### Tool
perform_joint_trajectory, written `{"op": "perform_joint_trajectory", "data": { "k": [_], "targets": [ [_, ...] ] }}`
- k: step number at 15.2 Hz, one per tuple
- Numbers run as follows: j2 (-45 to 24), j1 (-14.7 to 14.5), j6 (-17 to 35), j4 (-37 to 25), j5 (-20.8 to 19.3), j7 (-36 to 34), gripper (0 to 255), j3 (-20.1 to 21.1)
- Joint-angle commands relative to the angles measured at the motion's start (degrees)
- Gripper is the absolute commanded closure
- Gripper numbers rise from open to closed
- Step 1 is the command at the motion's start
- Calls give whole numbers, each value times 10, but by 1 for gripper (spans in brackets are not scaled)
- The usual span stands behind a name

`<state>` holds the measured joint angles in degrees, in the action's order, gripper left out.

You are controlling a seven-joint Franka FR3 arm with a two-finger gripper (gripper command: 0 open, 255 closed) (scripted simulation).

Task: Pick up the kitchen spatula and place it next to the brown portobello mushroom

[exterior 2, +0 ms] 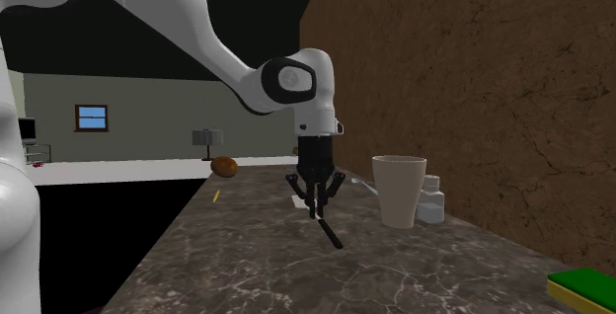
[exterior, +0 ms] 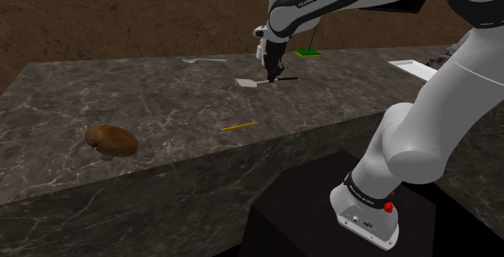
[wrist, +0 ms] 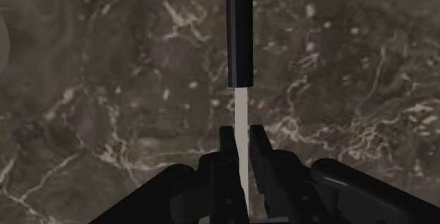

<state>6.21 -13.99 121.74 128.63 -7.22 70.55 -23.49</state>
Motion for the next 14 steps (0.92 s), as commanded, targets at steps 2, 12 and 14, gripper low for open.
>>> {"op": "perform_joint_trajectory", "data": {
  "k": [2, 12, 14],
  "targets": [
    [0, 0, 0, 0, 0, 0, 255, 0],
    [22, -1, -55, -34, -5, -3, 255, 4],
    [27, -1, -71, -45, -6, -3, 255, 5]
  ]
}}
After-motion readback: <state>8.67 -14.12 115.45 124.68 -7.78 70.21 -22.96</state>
